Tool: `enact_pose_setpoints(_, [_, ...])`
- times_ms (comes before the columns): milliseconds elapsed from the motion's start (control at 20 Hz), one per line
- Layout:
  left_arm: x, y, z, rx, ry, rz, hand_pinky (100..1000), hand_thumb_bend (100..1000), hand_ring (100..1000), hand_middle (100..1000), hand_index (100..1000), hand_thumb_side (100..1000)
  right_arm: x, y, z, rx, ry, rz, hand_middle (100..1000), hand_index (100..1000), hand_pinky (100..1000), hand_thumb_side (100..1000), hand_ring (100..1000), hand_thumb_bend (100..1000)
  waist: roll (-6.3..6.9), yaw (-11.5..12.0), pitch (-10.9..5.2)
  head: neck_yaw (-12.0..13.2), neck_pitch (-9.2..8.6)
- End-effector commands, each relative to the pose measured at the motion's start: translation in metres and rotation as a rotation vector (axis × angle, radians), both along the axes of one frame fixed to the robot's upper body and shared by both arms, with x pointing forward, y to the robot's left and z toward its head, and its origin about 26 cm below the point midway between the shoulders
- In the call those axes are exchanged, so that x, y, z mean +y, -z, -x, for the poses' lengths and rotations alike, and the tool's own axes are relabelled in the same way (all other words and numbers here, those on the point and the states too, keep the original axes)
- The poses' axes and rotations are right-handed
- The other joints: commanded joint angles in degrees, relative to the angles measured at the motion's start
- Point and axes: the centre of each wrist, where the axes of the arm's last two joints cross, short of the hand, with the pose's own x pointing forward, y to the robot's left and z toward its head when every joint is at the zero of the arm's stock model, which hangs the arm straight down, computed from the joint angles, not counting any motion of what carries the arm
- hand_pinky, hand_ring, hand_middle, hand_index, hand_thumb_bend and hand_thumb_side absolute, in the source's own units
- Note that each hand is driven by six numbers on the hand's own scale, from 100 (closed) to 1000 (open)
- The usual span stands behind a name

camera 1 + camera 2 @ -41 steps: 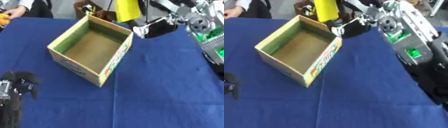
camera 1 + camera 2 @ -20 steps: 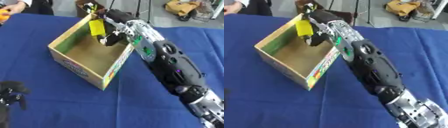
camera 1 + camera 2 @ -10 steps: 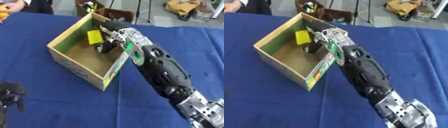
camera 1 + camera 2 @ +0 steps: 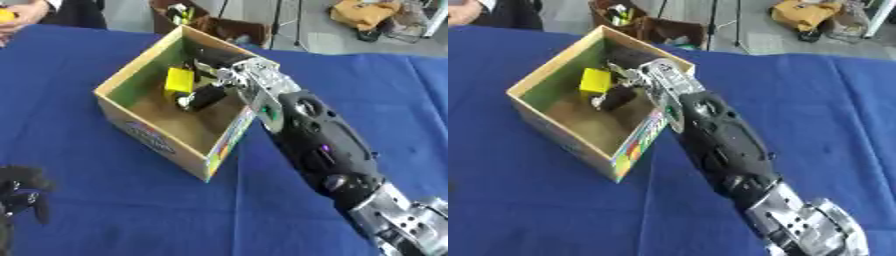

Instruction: Pick up objects on the table and place them in the box.

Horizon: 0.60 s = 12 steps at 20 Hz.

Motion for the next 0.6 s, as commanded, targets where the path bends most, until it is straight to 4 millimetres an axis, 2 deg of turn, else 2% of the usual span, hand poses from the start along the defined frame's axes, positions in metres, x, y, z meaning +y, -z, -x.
enact_pose_setpoints(50, [0.0002,-0.0047,0.0014,-0.021,0.005,-0.011,229,100,504,448,592,968,0.0027,-0.0236,0.0063,-0.065,0.000,0.031,800,1000,898,813,950,100,0.48,-0.11,-1.56,0.07,-0.27])
enact_pose_setpoints(100, [0.0003,-0.0047,0.0014,-0.021,0.005,-0.010,229,100,504,448,592,968,0.0027,-0.0239,0.0064,-0.069,0.005,0.039,800,1000,898,813,950,100,0.50,-0.13,-1.59,0.07,-0.26])
enact_pose_setpoints(150, [0.0003,-0.0046,0.0014,-0.020,0.005,-0.010,229,100,504,448,592,968,0.0021,-0.0234,0.0061,-0.068,0.011,0.046,844,1000,912,863,967,100,0.55,-0.15,-1.66,0.07,-0.24])
enact_pose_setpoints(250, [0.0005,-0.0043,0.0015,-0.019,0.004,-0.009,229,100,504,448,592,967,0.0009,-0.0221,0.0051,-0.059,0.021,0.060,876,1000,921,896,977,100,0.65,-0.16,-1.79,0.09,-0.24])
enact_pose_setpoints(350, [0.0004,-0.0041,0.0015,-0.018,0.005,-0.009,230,100,505,448,592,966,0.0002,-0.0213,0.0045,-0.050,0.025,0.067,886,1000,924,907,979,100,0.75,-0.21,-1.86,0.08,-0.24])
enact_pose_setpoints(600, [0.0008,-0.0033,0.0017,-0.014,0.004,-0.009,231,100,505,448,593,966,-0.0028,-0.0263,0.0081,-0.060,0.008,0.027,863,1000,921,852,960,100,1.14,-0.52,-2.08,0.35,-0.07])
